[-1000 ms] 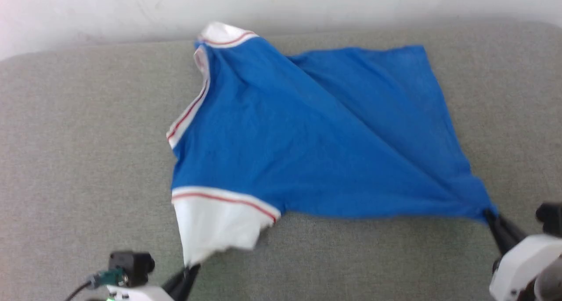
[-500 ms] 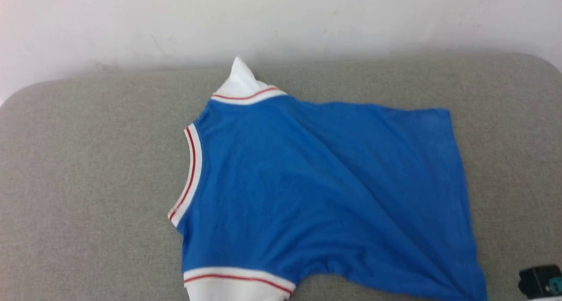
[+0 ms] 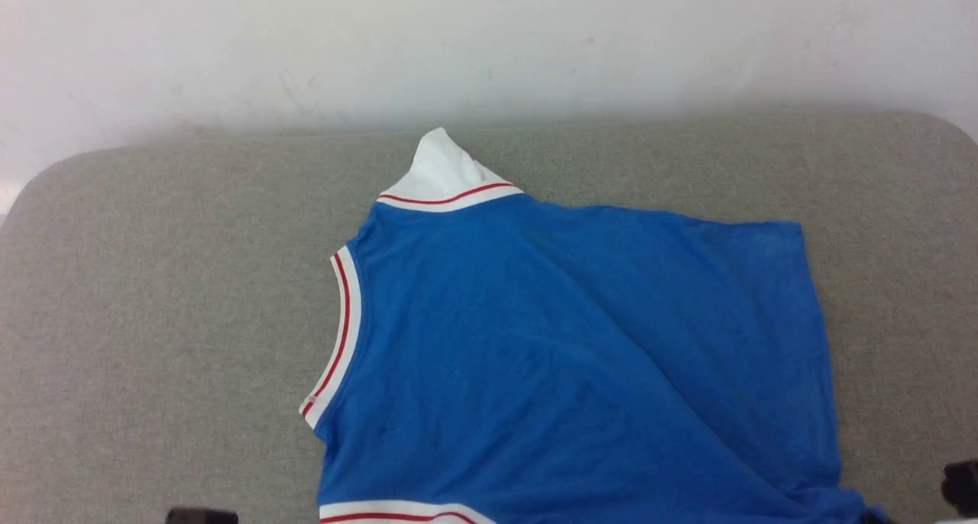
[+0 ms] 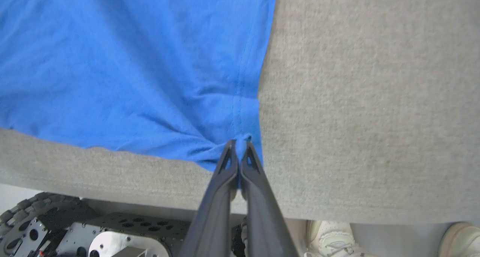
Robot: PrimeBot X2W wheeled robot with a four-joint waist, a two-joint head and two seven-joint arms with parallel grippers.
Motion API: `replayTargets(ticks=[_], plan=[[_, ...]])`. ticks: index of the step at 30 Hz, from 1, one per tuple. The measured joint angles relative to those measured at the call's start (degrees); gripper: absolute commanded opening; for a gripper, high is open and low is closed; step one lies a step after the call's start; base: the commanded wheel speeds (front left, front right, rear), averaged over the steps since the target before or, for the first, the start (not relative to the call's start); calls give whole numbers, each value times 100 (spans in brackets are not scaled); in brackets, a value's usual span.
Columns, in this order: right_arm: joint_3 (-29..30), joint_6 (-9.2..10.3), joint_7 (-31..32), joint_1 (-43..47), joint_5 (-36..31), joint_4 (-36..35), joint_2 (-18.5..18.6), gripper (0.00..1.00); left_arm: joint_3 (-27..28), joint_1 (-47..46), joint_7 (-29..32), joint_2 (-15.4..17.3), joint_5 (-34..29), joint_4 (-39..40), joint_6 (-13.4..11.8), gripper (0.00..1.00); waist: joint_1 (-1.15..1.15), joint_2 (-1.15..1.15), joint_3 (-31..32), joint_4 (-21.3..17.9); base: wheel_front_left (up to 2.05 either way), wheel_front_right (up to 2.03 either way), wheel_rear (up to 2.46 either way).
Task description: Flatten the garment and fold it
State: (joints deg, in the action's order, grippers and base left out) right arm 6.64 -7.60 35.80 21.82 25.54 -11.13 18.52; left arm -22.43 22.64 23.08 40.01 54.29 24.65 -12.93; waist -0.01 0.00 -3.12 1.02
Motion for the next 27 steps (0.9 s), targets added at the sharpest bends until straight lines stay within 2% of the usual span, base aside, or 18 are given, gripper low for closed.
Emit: replayTargets(ticks=[8, 13, 16, 27], plan=[[122, 0, -679, -814, -199, -214, 75, 0, 303, -1126, -712, -34, -576, -4, 354, 0, 2, 0, -400, 8, 0, 0, 0], [177, 0, -816, -1433, -321, -269, 207, 0, 320, -2058, -907, -41, -1017, -208, 590, 0, 2, 0, -769, -4, 0, 0, 0], [162, 0, -836, -1789, -377, -214, 275, 0, 263, -2627, -1057, -154, -1244, -399, 732, 0, 2, 0, -1000, -14, 0, 0, 0], [-401, 0, -931, -2622, -471, 730, 389, 0, -287, -3801, -1127, -651, -1657, -1862, 1094, 0, 2, 0, -1772, -67, 0, 0, 0]])
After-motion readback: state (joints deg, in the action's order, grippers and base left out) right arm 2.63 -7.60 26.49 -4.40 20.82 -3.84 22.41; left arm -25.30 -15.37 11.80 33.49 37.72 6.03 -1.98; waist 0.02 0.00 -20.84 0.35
